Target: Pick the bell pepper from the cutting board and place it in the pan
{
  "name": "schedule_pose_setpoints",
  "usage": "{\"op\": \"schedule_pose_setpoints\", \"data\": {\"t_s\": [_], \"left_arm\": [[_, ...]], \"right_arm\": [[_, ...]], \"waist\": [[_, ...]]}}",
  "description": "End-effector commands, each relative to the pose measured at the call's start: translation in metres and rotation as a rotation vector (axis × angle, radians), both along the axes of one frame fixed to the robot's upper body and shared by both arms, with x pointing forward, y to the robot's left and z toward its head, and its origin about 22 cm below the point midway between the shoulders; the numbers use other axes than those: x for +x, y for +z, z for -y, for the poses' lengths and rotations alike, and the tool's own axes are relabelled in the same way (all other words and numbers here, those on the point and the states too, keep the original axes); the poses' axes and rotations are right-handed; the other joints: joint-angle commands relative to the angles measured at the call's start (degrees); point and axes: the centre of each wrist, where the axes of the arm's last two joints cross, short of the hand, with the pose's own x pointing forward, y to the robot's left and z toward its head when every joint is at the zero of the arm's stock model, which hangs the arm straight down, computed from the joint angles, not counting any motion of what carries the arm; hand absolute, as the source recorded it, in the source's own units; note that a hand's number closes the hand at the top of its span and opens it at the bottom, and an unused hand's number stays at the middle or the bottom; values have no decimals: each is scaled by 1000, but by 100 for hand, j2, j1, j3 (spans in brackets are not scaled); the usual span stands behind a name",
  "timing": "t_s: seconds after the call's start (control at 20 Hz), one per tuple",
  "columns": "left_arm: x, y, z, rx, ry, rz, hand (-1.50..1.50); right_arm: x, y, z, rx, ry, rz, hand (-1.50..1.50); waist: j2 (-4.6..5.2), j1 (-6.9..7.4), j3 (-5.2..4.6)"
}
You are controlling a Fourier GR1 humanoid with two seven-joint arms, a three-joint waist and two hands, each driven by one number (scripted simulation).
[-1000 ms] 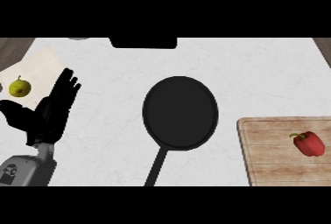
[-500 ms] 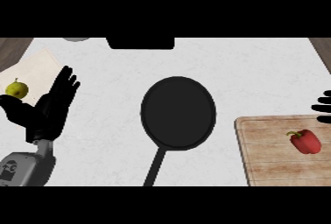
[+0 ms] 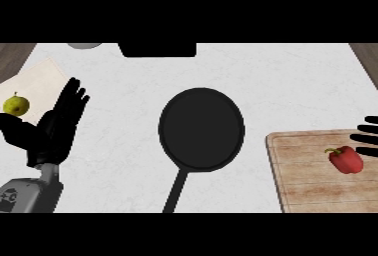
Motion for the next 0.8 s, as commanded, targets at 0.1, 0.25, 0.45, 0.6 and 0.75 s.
{"op": "schedule_pose_setpoints", "data": {"t_s": [0.1, 0.25, 0.45, 0.6, 0.75], "left_arm": [[-5, -1, -1, 4, 8, 15, 0], [6, 0, -8, -7, 15, -12, 0], [-6, -5, -1, 6, 2, -2, 0], [0, 5, -10, 4, -2, -19, 0], [7, -9, -9, 4, 7, 0, 0]], "right_arm": [[-2, -10, -15, -33, 21, 174, -150], [-25, -27, -20, -35, 31, 170, -150], [-37, -34, -20, -7, 35, 138, -150], [-50, -38, -29, -15, 43, 145, -150], [-40, -49, -39, -58, -13, 167, -150]], "waist": [[1, 27, 0], [-5, -52, -2], [-5, -42, -2], [-7, -60, -2], [10, -1, -2]]}}
